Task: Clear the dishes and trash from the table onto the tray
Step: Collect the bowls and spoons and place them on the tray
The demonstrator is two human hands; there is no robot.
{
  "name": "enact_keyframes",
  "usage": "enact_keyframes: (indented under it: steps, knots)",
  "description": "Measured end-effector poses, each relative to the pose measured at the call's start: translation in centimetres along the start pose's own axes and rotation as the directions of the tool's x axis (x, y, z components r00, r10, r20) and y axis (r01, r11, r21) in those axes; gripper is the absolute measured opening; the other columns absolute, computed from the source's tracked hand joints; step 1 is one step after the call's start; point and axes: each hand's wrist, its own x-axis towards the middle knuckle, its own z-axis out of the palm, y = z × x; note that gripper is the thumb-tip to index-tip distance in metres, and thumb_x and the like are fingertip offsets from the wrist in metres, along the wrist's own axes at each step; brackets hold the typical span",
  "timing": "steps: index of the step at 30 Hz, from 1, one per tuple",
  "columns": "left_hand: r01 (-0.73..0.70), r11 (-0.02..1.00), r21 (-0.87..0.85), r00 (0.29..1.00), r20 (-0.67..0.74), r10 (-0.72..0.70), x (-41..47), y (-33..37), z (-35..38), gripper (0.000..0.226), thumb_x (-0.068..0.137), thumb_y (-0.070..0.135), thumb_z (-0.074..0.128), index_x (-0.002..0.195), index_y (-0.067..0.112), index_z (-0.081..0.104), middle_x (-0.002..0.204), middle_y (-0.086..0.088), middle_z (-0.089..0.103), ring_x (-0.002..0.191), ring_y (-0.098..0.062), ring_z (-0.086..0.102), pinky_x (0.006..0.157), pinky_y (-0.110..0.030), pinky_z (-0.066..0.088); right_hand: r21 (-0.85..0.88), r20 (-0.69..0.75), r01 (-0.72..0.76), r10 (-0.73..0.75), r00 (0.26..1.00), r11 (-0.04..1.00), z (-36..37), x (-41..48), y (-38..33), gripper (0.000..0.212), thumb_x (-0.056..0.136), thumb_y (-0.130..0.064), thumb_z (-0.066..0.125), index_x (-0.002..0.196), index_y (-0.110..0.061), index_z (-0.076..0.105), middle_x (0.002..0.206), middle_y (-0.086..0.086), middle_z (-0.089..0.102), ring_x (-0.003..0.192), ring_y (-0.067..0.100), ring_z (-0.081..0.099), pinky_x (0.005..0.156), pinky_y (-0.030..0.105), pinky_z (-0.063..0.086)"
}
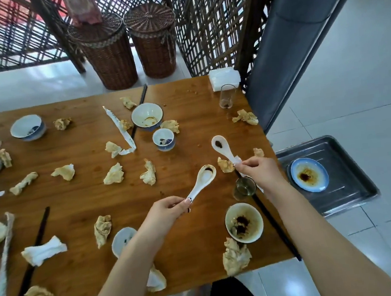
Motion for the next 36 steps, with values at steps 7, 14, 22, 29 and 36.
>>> enact_keyframes:
  steps: [7, 14, 22, 29, 36]
  knots:
    - [0.095, 0.986, -0.134, 0.994, 0.059, -0.088, -3.7, -2.3, 2.0, 0.017, 0.09, 0.031, 0.063, 0.094, 0.016, 0.07, 0.074, 0.002, 0.062, 0.07, -0.012, 0.05, 0.056, -0.019, 0.039, 0.209, -0.048, -0.179, 0.193, 0.98, 0.961, 1.2, -7.1, 4.1, 0.014, 0.083, -0.026, 0.073, 0.082, -0.013, 0.067, 0.085, 0.0, 0.064, 0.081, 0.015, 0.055, 0.065, 0.026, 0.042]
    - [0.175, 0.961, -0.216, 0.984, 0.079, -0.161, -6.2, -3.9, 5.1, 0.02, 0.091, 0.029, 0.063, 0.097, 0.011, 0.069, 0.072, -0.001, 0.056, 0.066, -0.013, 0.045, 0.049, -0.018, 0.037, 0.32, -0.04, -0.309, 0.338, 0.94, 0.896, 1.3, -10.7, 7.3, 0.016, 0.083, -0.026, 0.073, 0.082, -0.012, 0.064, 0.076, 0.0, 0.06, 0.074, 0.013, 0.051, 0.063, 0.023, 0.037]
    - [0.219, 0.926, -0.309, 0.975, 0.042, -0.217, -7.7, -5.2, 7.9, 0.016, 0.091, 0.023, 0.064, 0.094, 0.008, 0.069, 0.067, -0.001, 0.053, 0.062, -0.013, 0.042, 0.045, -0.019, 0.033, 0.303, 0.031, -0.428, 0.44, 0.898, 0.852, 0.7, -12.7, 10.1, 0.021, 0.086, -0.026, 0.071, 0.085, -0.007, 0.064, 0.095, 0.01, 0.065, 0.088, 0.025, 0.059, 0.055, 0.027, 0.04]
    - [0.253, 0.896, -0.364, 0.965, 0.035, -0.259, -8.2, -6.6, 10.9, 0.016, 0.09, 0.024, 0.065, 0.092, 0.008, 0.069, 0.07, -0.002, 0.056, 0.059, -0.011, 0.042, 0.05, -0.021, 0.033, 0.317, 0.046, -0.446, 0.456, 0.889, 0.837, 1.5, -12.5, 11.9, 0.018, 0.086, -0.018, 0.071, 0.078, -0.006, 0.059, 0.092, 0.006, 0.061, 0.095, 0.022, 0.053, 0.094, 0.035, 0.039]
    - [0.303, 0.866, -0.397, 0.949, 0.048, -0.31, -7.8, -6.8, 12.2, 0.015, 0.091, 0.024, 0.065, 0.087, 0.01, 0.065, 0.069, -0.001, 0.052, 0.057, -0.01, 0.039, 0.048, -0.019, 0.031, 0.216, 0.062, -0.453, 0.451, 0.89, 0.865, 2.3, -11.3, 12.4, 0.033, 0.085, -0.027, 0.071, 0.104, 0.0, 0.067, 0.102, 0.009, 0.066, 0.094, 0.022, 0.059, 0.087, 0.036, 0.047]
